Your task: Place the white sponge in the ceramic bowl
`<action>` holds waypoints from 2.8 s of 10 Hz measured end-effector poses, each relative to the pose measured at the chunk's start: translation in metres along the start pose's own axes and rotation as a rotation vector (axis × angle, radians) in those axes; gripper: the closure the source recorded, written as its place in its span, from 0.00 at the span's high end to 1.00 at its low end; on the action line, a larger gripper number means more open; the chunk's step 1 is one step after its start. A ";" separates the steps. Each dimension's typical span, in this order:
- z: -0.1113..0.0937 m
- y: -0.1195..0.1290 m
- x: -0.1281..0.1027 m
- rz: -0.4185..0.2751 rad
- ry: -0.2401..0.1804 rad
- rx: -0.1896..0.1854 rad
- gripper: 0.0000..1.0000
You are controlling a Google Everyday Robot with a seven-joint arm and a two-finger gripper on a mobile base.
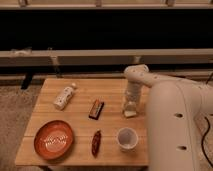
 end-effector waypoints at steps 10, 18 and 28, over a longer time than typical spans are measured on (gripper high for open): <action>-0.047 0.057 0.018 -0.156 -0.032 0.048 0.00; -0.074 0.194 0.147 -0.569 -0.024 0.020 0.00; -0.022 0.361 0.206 -1.047 0.048 -0.078 0.26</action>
